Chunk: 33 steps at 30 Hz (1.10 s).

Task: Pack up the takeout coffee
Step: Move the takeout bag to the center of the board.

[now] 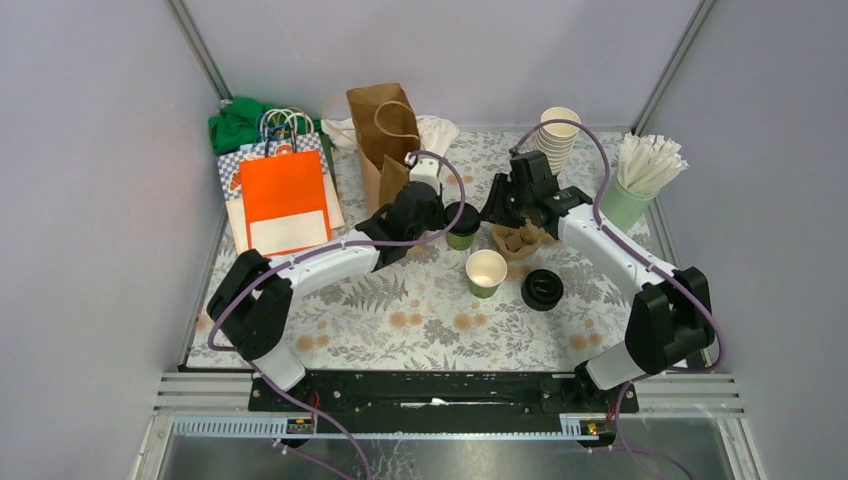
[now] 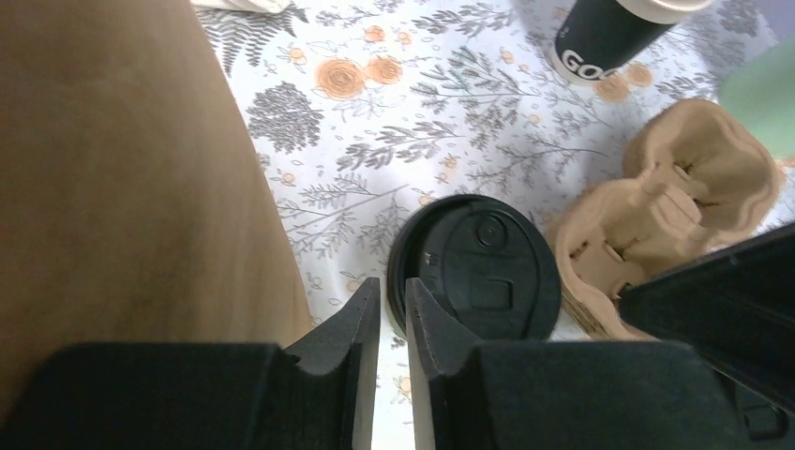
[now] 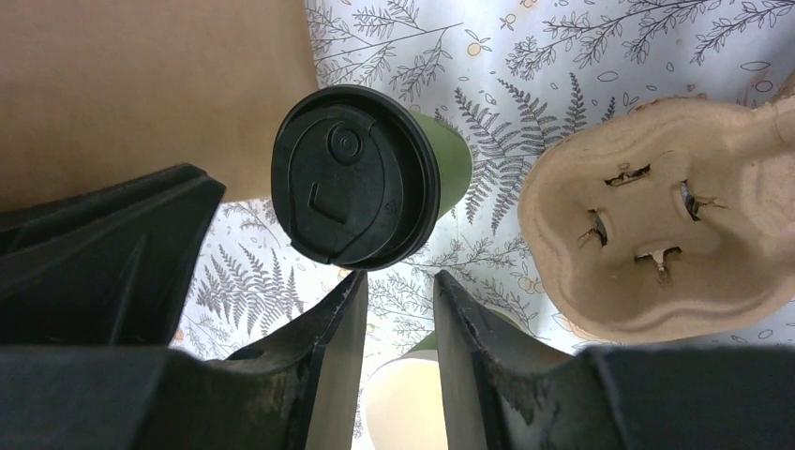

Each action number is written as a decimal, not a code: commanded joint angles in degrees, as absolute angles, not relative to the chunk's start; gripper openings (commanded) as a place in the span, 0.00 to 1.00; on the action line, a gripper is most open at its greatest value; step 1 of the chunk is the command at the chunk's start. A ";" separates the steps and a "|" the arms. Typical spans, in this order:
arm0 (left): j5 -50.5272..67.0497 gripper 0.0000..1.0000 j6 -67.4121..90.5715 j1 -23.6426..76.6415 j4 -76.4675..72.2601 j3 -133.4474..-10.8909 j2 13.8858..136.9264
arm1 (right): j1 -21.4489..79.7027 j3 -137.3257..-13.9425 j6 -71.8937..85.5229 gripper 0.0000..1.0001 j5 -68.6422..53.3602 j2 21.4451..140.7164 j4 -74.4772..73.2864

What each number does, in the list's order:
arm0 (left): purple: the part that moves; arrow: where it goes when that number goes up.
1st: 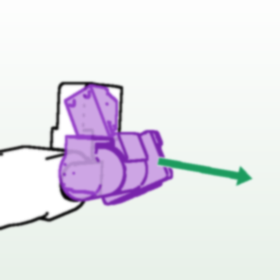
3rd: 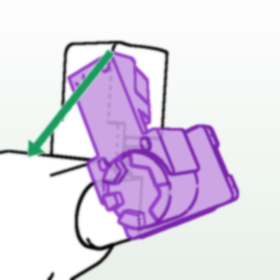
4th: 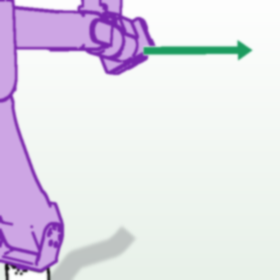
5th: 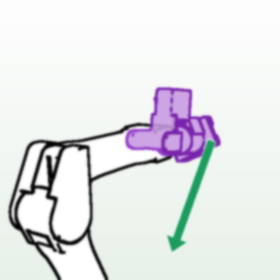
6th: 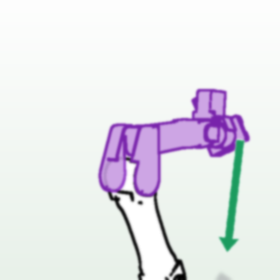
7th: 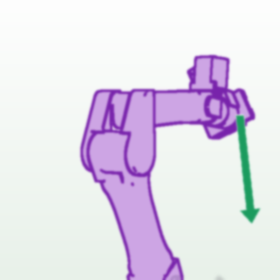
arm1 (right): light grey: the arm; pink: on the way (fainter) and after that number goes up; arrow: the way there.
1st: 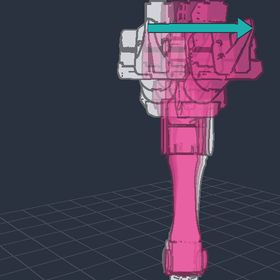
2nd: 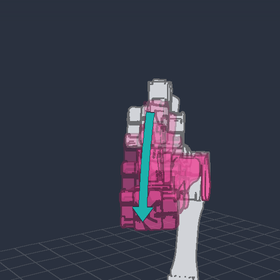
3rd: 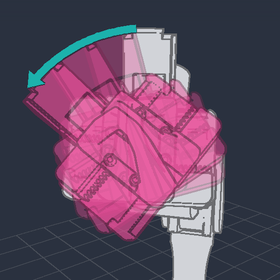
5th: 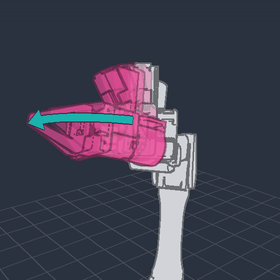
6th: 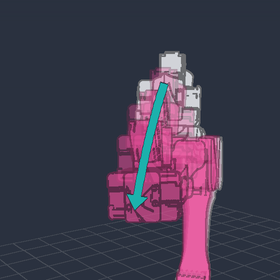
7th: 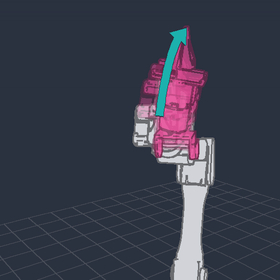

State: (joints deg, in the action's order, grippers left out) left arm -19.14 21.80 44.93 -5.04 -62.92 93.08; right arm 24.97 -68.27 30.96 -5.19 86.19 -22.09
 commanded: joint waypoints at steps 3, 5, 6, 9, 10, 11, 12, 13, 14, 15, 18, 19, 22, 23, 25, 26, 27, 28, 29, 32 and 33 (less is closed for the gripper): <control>-20.69 0.20 20.53 42.77 -6.16 -66.17 96.39 | 24.55 -67.22 32.43 0.39 -5.38 87.29 -16.90; -21.59 0.20 19.95 42.15 -5.33 -66.66 97.37 | 24.44 -67.24 32.58 0.38 -5.68 87.87 -16.67; -21.54 0.20 19.69 41.71 -5.39 -66.51 97.46 | 24.35 -67.24 32.71 0.38 -5.77 88.04 -16.63; -21.55 0.20 18.90 40.18 -5.52 -65.94 97.47 | 24.02 -66.70 32.85 0.38 -6.04 88.32 -16.07; -21.61 0.20 18.59 39.60 -5.38 -65.90 97.35 | 23.83 -66.31 32.99 0.38 -6.25 88.33 -15.82; -21.72 0.20 18.13 39.09 -5.30 -65.84 97.24 | 23.63 -65.97 33.04 0.38 -6.54 88.29 -15.48; -21.89 0.20 17.85 38.67 -5.16 -65.92 97.09 | 23.45 -65.66 33.12 0.38 -6.85 88.32 -15.27; -21.96 0.21 17.58 38.41 -4.98 -66.01 97.01 | 23.20 -65.33 33.21 0.38 -7.11 88.33 -15.08; -21.92 0.21 17.50 38.19 -4.62 -66.29 96.95 | 22.93 -64.98 33.39 0.38 -7.50 88.33 -14.76; -21.24 0.21 17.60 38.15 -4.12 -66.65 96.81 | 22.67 -64.57 33.46 0.38 -8.13 88.33 -14.36; -13.84 0.28 20.22 38.14 -4.47 -66.55 95.54 | 21.46 -63.05 34.52 0.37 -10.37 88.26 -12.66; -10.87 0.31 21.69 38.14 -4.85 -66.24 95.03 | 21.05 -62.49 34.87 0.37 -11.24 88.24 -11.59; -4.46 0.39 26.18 38.14 -5.37 -65.81 94.12 | 19.96 -61.26 35.95 0.36 -13.30 88.62 -9.60; -3.28 0.40 27.20 38.13 -5.24 -65.95 94.10 | 19.69 -61.04 36.18 0.35 -13.78 88.86 -9.20; -2.28 0.41 28.74 38.14 -4.44 -66.61 94.56 | 19.27 -60.91 36.52 0.35 -14.56 89.43 -8.48; -2.63 0.40 29.22 38.10 -3.60 -67.05 95.02 | 19.10 -60.91 36.63 0.35 -14.92 89.77 -8.25; -2.98 0.39 29.42 38.10 -2.97 -67.37 95.61 | 18.97 -60.91 36.69 0.34 -15.34 90.09 -7.93; -3.36 0.37 29.56 38.14 -2.50 -67.60 96.02 | 18.98 -60.91 36.89 0.34 -15.86 90.43 -7.63; -3.72 0.35 29.80 38.14 -2.11 -67.75 96.39 | 18.98 -60.91 37.03 0.34 -16.13 90.62 -7.49; -3.71 0.31 30.13 38.08 -2.09 -67.85 96.99 | 18.98 -60.99 37.30 0.34 -16.59 91.05 -6.60; -3.57 0.30 30.29 38.06 -2.11 -67.85 97.21 | 18.92 -61.00 37.38 0.34 -16.69 91.18 -6.40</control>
State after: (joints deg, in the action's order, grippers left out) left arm -5.43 27.64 38.28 -3.99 -66.30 96.07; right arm 19.11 -60.97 36.47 -14.52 90.76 -9.52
